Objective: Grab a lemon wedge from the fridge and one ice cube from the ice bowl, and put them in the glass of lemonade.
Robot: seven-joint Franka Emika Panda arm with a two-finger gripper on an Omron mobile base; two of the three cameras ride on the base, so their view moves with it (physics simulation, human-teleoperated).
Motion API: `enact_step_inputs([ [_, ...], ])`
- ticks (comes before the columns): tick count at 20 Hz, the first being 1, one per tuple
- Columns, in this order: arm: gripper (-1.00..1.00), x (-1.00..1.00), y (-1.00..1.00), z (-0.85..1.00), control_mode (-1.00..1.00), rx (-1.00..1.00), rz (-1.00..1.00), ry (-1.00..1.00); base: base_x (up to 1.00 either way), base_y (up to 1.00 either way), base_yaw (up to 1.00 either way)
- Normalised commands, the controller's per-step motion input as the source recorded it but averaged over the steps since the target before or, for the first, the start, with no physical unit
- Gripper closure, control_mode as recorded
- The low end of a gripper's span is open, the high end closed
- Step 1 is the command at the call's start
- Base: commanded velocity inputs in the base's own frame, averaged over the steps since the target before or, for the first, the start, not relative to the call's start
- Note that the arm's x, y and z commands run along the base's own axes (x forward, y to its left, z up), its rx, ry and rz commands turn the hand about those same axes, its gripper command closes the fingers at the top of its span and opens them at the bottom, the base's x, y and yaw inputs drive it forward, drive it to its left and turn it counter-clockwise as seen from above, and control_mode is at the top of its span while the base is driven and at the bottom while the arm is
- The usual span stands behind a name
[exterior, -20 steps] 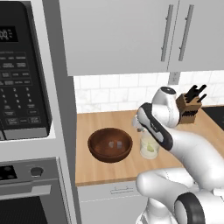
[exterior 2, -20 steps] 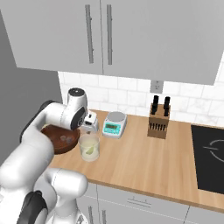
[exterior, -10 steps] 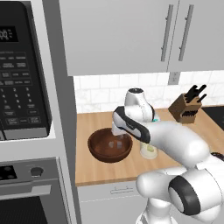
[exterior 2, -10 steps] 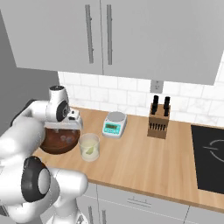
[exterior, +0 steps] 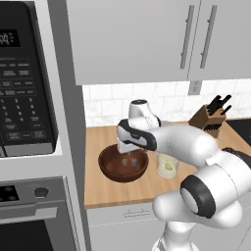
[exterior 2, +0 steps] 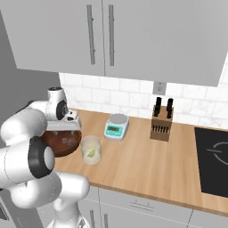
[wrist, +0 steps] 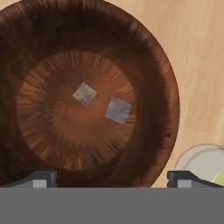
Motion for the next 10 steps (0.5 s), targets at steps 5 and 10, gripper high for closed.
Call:
enact_step_inputs([
  [5,-1.00,0.00,0.00,-0.63,-1.00,0.01,0.00,0.00,0.00,0.00,0.00],
  [10,-1.00,0.00,0.01,-0.31,-1.00,0.00,0.00,0.00,0.00,0.00,0.00],
])
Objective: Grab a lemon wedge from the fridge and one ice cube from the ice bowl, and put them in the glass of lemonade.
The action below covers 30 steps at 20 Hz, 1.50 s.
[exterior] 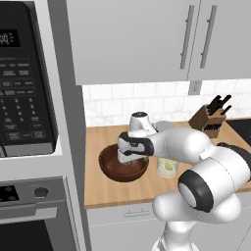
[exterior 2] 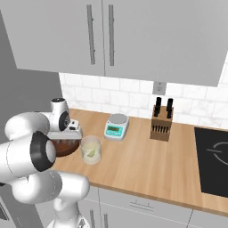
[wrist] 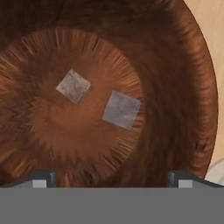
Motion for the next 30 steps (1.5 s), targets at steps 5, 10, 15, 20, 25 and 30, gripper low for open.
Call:
enact_step_inputs([
  [5,-1.00,0.08,0.10,-0.09,-1.00,0.00,0.00,0.00,0.00,0.00,0.00],
  [10,-1.00,0.17,0.13,-0.02,-1.00,0.00,0.00,0.00,0.00,0.00,0.00],
  [15,-1.00,0.21,0.02,-0.34,-1.00,0.00,0.00,0.00,0.00,0.00,0.00],
  [20,-1.00,0.03,0.02,-0.21,-1.00,0.00,0.00,0.00,0.00,0.00,0.00],
  [25,-1.00,0.11,0.18,-0.04,-1.00,0.00,0.00,-0.04,0.00,0.00,0.00],
  [30,-1.00,0.08,0.16,0.00,-1.00,0.00,0.00,-0.06,0.00,0.00,0.00],
])
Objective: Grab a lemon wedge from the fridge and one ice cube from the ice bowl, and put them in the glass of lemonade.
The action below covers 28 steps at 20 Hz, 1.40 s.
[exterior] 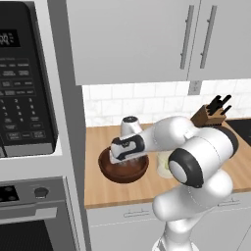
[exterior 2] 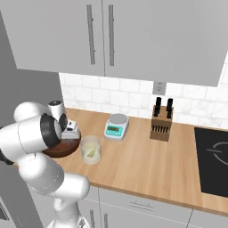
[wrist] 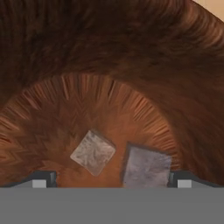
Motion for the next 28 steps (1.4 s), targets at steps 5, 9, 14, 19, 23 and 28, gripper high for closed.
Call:
enact_step_inputs([
  [5,-1.00,0.04,0.09,0.00,-1.00,0.00,0.00,-0.07,0.00,0.00,0.00],
  [9,-1.00,-0.03,0.00,-0.02,-1.00,0.00,0.00,-0.08,0.00,0.00,0.00],
  [14,-1.00,-0.01,0.00,-0.13,-1.00,0.00,0.00,-0.09,0.00,0.00,0.00],
  [19,-1.00,-0.19,0.00,-0.01,-1.00,0.00,0.01,-0.01,0.00,0.00,0.00],
  [23,-1.00,-0.37,0.05,0.00,-1.00,0.00,0.05,0.00,0.00,0.00,0.00],
  [28,-1.00,-0.53,0.07,0.00,-1.00,0.00,0.09,0.00,0.00,0.00,0.00],
])
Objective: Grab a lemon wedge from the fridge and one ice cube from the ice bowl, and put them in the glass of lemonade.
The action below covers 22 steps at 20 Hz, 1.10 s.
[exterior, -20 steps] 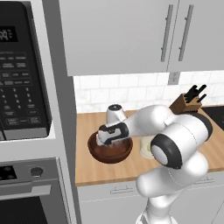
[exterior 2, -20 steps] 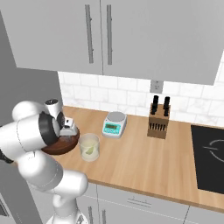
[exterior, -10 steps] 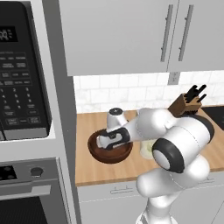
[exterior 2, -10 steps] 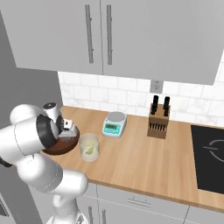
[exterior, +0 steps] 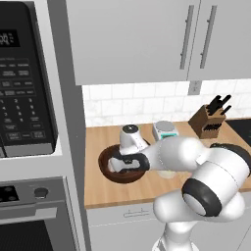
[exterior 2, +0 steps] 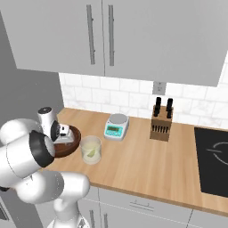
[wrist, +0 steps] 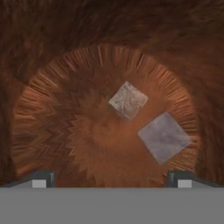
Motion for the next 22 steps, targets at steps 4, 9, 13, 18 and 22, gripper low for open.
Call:
enact_step_inputs([
  [4,-1.00,-0.23,0.04,0.00,-1.00,0.00,0.07,0.00,0.00,0.00,0.00],
  [9,-1.00,0.11,-0.12,0.09,-1.00,0.00,0.00,0.00,0.00,0.00,0.00],
  [13,-1.00,0.21,-0.20,0.56,-1.00,0.00,0.00,0.10,0.00,0.00,0.00],
  [18,-1.00,0.22,-0.01,0.25,-1.00,0.00,0.00,0.15,0.00,0.00,0.00],
  [22,-1.00,0.39,0.10,-0.02,-1.00,-0.01,0.00,0.33,0.00,0.00,0.00],
])
